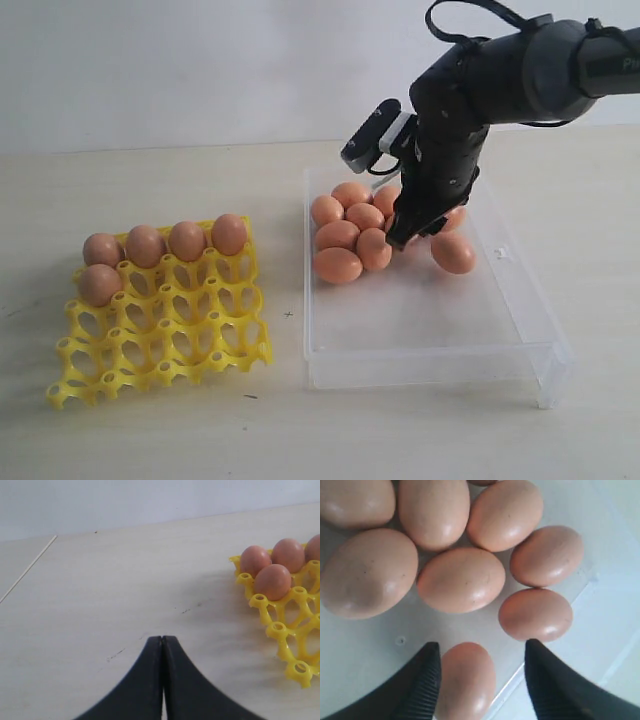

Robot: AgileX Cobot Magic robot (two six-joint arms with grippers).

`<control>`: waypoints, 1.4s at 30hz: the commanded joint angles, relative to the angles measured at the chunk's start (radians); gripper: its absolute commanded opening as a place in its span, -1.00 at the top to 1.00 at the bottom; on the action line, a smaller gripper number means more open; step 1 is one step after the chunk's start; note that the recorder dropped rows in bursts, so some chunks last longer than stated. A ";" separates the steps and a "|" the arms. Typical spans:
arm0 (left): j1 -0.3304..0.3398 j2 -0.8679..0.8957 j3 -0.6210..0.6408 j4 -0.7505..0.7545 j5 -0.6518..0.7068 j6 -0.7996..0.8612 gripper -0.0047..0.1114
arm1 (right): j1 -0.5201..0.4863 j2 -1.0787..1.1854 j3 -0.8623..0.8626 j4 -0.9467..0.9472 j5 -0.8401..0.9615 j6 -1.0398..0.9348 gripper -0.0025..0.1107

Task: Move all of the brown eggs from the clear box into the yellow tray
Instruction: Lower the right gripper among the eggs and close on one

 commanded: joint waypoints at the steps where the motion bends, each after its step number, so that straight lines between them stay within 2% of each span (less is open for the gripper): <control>1: -0.006 -0.006 -0.004 0.001 -0.008 -0.005 0.92 | -0.008 -0.037 -0.006 0.068 0.113 -0.052 -0.07; 4: -0.006 -0.006 -0.004 0.001 -0.008 -0.005 0.92 | -0.008 -0.033 -0.006 0.105 0.128 -0.005 -0.07; 7: -0.006 -0.006 -0.004 0.001 -0.008 -0.005 0.92 | -0.008 -0.031 -0.006 0.108 0.079 0.202 -0.07; 8: -0.006 -0.006 -0.004 0.001 -0.008 -0.005 0.92 | -0.008 -0.031 -0.006 0.111 0.072 0.162 -0.07; 10: -0.006 -0.006 -0.004 0.001 -0.008 -0.005 0.92 | -0.008 -0.031 -0.006 0.106 0.088 -0.083 -0.07; 12: -0.006 -0.006 -0.004 0.001 -0.008 -0.005 0.92 | -0.008 -0.029 -0.006 0.101 0.089 -0.180 -0.07; 18: -0.006 -0.006 -0.004 0.001 -0.008 -0.005 0.92 | -0.008 0.010 -0.006 0.113 0.065 -0.264 -0.21; 26: -0.006 -0.006 -0.004 0.001 -0.008 -0.005 0.92 | -0.008 0.073 -0.006 0.140 0.021 -0.285 -0.18; 28: -0.006 -0.006 -0.004 0.001 -0.008 -0.005 0.92 | -0.008 0.084 -0.006 0.161 -0.001 -0.285 -0.10; 33: -0.006 -0.006 -0.004 0.001 -0.008 -0.005 0.92 | -0.008 0.118 -0.006 0.186 0.050 -0.277 0.31; 37: -0.006 -0.006 -0.004 0.001 -0.008 -0.005 0.92 | -0.008 0.105 -0.006 0.194 0.060 -0.277 0.95; 39: -0.006 -0.006 -0.004 0.001 -0.008 -0.005 0.92 | -0.008 0.080 -0.006 0.213 0.045 -0.259 0.96; 42: -0.006 -0.006 -0.004 0.001 -0.008 -0.005 0.92 | -0.008 0.009 -0.006 0.374 -0.004 -0.302 0.96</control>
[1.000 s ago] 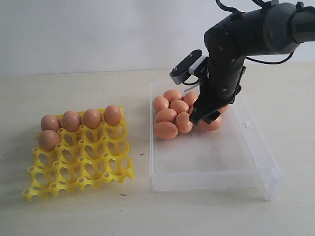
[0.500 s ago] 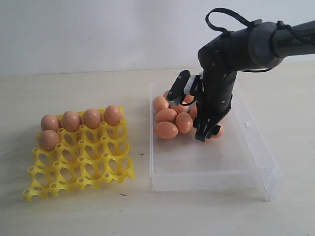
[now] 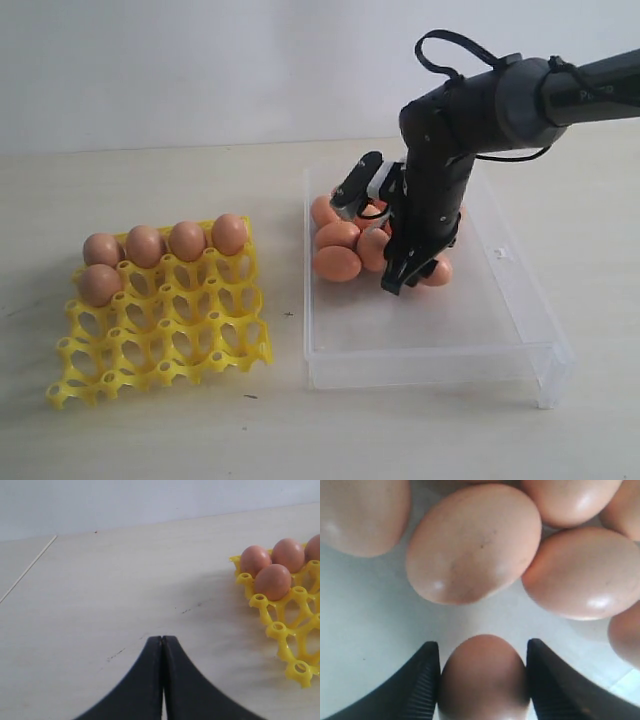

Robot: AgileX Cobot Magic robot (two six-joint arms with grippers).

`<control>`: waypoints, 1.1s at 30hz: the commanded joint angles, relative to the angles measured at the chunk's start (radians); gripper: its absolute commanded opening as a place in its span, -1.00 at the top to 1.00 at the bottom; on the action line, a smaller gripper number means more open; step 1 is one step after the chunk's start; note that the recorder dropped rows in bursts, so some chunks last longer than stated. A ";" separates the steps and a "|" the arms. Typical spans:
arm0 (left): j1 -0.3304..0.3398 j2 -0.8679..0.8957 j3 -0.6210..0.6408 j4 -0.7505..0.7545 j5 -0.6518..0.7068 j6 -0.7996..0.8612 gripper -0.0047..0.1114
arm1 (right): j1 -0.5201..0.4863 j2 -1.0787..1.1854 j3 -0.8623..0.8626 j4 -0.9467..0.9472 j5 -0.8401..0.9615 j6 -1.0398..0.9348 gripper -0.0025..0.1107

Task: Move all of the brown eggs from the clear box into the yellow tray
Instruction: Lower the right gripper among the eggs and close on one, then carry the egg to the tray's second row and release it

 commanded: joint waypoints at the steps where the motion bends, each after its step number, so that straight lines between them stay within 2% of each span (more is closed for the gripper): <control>1: -0.006 -0.006 -0.004 0.001 -0.008 -0.005 0.92 | -0.006 -0.107 0.002 0.263 -0.069 -0.105 0.96; 4: -0.006 -0.006 -0.004 0.001 -0.008 -0.005 0.92 | 0.014 -0.182 0.007 0.589 -0.124 -0.325 0.96; 9: -0.006 -0.006 -0.004 0.001 -0.008 -0.005 0.92 | 0.114 -0.229 0.009 0.968 -0.183 -0.782 0.96; 11: -0.006 -0.006 -0.004 0.001 -0.008 -0.005 0.92 | 0.149 -0.227 0.009 1.089 -0.230 -0.858 0.96; 16: -0.006 -0.006 -0.004 0.001 -0.008 -0.005 0.92 | 0.260 -0.181 0.009 1.112 -0.412 -0.874 0.96; 22: -0.006 -0.006 -0.004 0.001 -0.008 -0.005 0.92 | 0.414 -0.066 0.004 1.072 -0.733 -0.839 0.96; 24: -0.006 -0.006 -0.004 0.001 -0.008 -0.005 0.92 | 0.441 -0.030 0.004 1.032 -0.841 -0.755 0.96; 28: -0.006 -0.006 -0.004 0.001 -0.008 -0.005 0.92 | 0.446 0.041 0.004 0.619 -0.970 -0.183 0.96; 33: -0.006 -0.006 -0.004 0.001 -0.008 -0.005 0.92 | 0.434 0.098 0.004 0.377 -1.097 0.267 0.96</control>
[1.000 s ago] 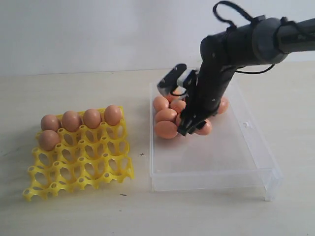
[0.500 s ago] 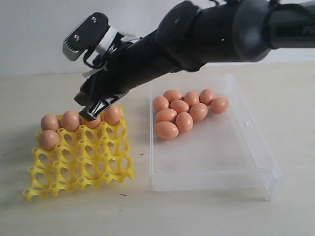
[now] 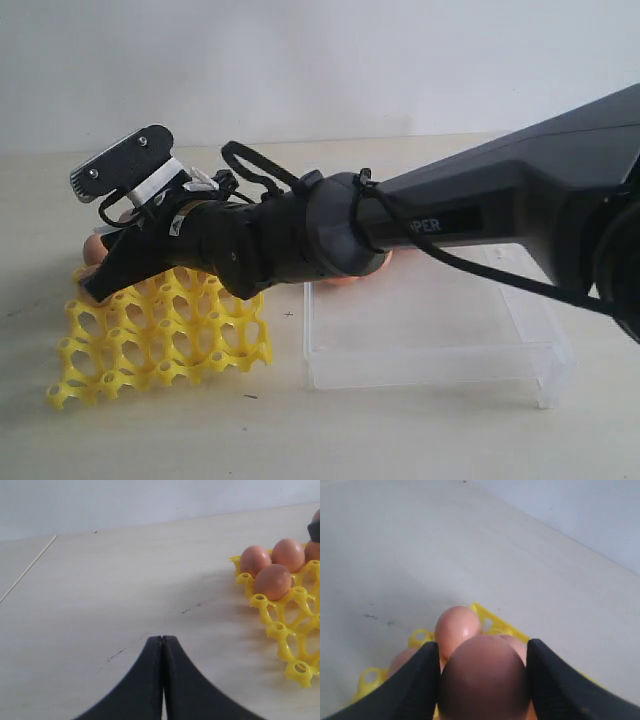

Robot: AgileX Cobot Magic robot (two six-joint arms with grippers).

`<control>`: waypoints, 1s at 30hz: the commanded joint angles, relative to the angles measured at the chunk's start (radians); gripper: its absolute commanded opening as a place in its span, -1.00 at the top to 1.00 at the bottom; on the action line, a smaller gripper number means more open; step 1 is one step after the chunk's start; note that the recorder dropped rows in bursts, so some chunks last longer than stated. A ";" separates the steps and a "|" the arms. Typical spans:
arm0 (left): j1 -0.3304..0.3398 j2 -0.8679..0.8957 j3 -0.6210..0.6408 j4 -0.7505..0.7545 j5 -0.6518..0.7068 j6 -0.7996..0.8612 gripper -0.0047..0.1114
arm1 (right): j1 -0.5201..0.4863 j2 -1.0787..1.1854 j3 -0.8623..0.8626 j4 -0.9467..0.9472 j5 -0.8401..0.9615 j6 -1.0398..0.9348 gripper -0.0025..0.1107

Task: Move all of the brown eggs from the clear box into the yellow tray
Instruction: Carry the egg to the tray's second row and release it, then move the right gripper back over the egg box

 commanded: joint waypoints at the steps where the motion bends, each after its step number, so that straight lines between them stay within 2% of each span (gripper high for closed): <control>1: -0.006 -0.006 -0.004 0.001 -0.008 -0.005 0.92 | -0.016 0.039 0.000 -0.160 -0.085 0.296 0.96; 8: -0.006 -0.006 -0.004 0.001 -0.008 -0.005 0.92 | -0.017 0.088 0.000 -0.188 -0.133 0.383 0.95; 10: -0.006 -0.006 -0.004 0.001 -0.008 -0.005 0.92 | -0.017 0.093 0.000 -0.188 -0.145 0.392 0.90; 13: -0.006 -0.006 -0.004 0.001 -0.008 -0.005 0.92 | -0.021 0.097 0.000 -0.197 -0.157 0.426 0.72; 20: -0.006 -0.006 -0.004 0.001 -0.008 -0.005 0.92 | -0.021 0.106 -0.002 -0.252 -0.165 0.479 0.16; 26: -0.006 -0.006 -0.004 0.001 -0.008 -0.005 0.92 | -0.021 0.106 -0.002 -0.252 -0.163 0.479 0.03; 30: -0.006 -0.006 -0.004 0.001 -0.008 -0.005 0.92 | -0.021 0.106 -0.002 -0.252 -0.158 0.475 -0.14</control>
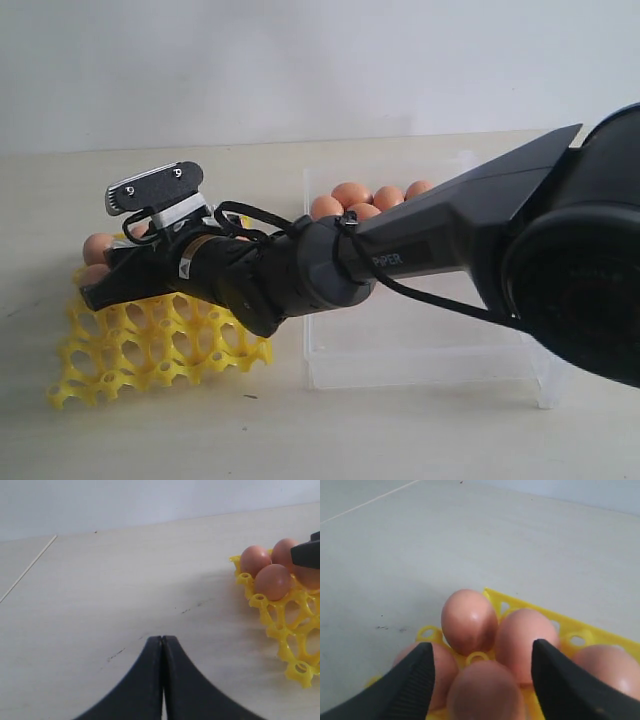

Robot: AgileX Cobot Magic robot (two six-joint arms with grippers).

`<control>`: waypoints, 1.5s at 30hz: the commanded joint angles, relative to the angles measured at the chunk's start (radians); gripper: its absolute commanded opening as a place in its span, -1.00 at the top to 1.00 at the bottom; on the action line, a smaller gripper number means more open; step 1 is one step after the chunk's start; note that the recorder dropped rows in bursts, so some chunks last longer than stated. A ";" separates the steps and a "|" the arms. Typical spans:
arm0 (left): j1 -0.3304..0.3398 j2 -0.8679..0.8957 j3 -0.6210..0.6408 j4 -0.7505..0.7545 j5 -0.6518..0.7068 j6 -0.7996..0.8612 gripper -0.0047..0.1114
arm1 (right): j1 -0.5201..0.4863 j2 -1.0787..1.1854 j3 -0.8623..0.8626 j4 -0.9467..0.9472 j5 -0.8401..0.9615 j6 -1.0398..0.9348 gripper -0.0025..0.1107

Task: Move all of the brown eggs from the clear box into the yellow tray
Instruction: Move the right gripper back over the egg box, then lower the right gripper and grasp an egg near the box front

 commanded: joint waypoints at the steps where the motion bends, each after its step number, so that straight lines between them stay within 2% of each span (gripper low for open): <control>1: -0.006 -0.006 -0.004 0.001 -0.008 -0.005 0.92 | -0.004 -0.005 -0.002 -0.013 -0.012 -0.002 -0.17; 4: -0.006 -0.006 -0.004 0.001 -0.008 -0.005 0.92 | -0.004 -0.016 -0.002 -0.013 0.049 -0.009 -0.20; 9: -0.006 -0.006 -0.004 0.001 -0.008 -0.005 0.92 | -0.013 -0.134 -0.002 -0.013 0.280 -0.107 -0.11; 14: -0.006 -0.006 -0.004 0.001 -0.008 -0.005 0.92 | -0.070 -0.303 -0.002 -0.013 0.639 -0.180 0.07; 21: -0.006 -0.006 -0.004 0.001 -0.008 -0.005 0.92 | -0.199 -0.429 -0.002 -0.083 1.113 -0.193 0.08; 24: -0.006 -0.006 -0.004 0.001 -0.008 -0.005 0.92 | -0.241 -0.432 -0.002 -0.102 1.257 -0.323 0.07; 30: -0.006 -0.006 -0.004 0.001 -0.008 -0.005 0.92 | -0.281 -0.390 -0.002 -0.102 1.257 -0.454 0.07; 36: -0.006 -0.006 -0.004 0.001 -0.008 -0.005 0.92 | -0.281 -0.348 -0.002 -0.054 1.244 -0.777 0.07; 45: -0.006 -0.006 -0.004 0.001 -0.008 -0.005 0.92 | -0.281 -0.283 -0.002 -0.054 1.114 -0.790 -0.08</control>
